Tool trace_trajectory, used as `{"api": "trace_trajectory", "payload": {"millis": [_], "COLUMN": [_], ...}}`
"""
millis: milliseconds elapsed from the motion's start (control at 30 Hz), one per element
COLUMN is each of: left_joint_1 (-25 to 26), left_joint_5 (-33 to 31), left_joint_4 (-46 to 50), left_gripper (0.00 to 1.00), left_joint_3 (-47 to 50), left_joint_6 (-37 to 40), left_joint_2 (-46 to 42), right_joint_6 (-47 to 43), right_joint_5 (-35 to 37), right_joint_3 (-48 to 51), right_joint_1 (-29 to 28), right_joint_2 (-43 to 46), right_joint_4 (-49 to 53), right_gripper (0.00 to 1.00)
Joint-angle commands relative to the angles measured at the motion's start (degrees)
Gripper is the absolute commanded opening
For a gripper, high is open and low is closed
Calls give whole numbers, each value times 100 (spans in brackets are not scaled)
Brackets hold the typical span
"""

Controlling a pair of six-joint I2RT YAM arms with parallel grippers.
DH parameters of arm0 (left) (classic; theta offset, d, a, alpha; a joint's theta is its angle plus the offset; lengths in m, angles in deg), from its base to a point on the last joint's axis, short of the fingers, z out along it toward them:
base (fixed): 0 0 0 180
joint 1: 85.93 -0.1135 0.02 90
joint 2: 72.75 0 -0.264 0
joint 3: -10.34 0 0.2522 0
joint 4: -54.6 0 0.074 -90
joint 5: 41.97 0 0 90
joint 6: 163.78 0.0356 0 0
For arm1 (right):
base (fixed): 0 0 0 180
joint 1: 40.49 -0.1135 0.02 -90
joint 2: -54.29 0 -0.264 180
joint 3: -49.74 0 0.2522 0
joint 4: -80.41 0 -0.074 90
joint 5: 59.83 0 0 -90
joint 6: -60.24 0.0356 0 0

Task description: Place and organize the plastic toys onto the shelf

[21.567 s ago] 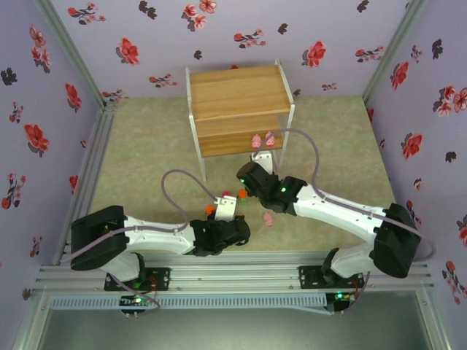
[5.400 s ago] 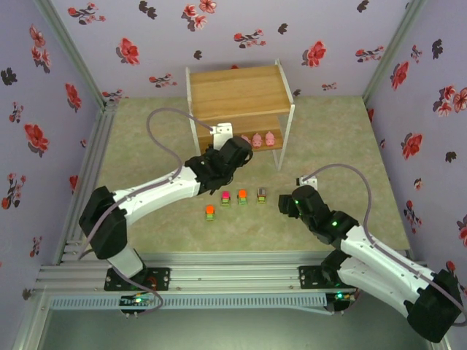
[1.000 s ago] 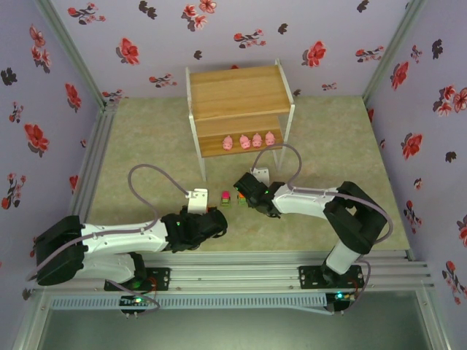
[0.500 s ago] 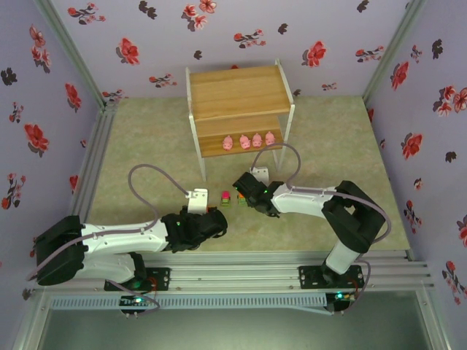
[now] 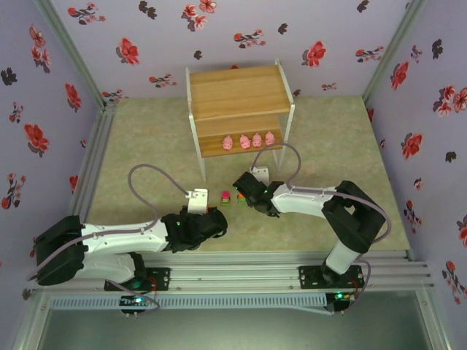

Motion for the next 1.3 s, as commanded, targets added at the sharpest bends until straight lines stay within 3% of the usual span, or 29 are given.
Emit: {"api": "trace_trajectory", "payload": {"millis": [0,233,1267], "left_joint_1": [43,50,48], "left_joint_5": [-103,-102,-127], "left_joint_4": [32,28,-33], "left_gripper": [57,57,57], "left_joint_3": [-11,-49,-236], "left_joint_6": [-55,-44,267], "left_joint_2": [-2,19,15], "right_joint_6": [100,83,-54], "right_joint_5": [143,154,291], "right_joint_3": [22,71,133], "right_joint_1": [16,22,11], "right_joint_2": [-26,2,991], "right_joint_4": [-50,-69,555], "right_gripper": [26,21,19]}}
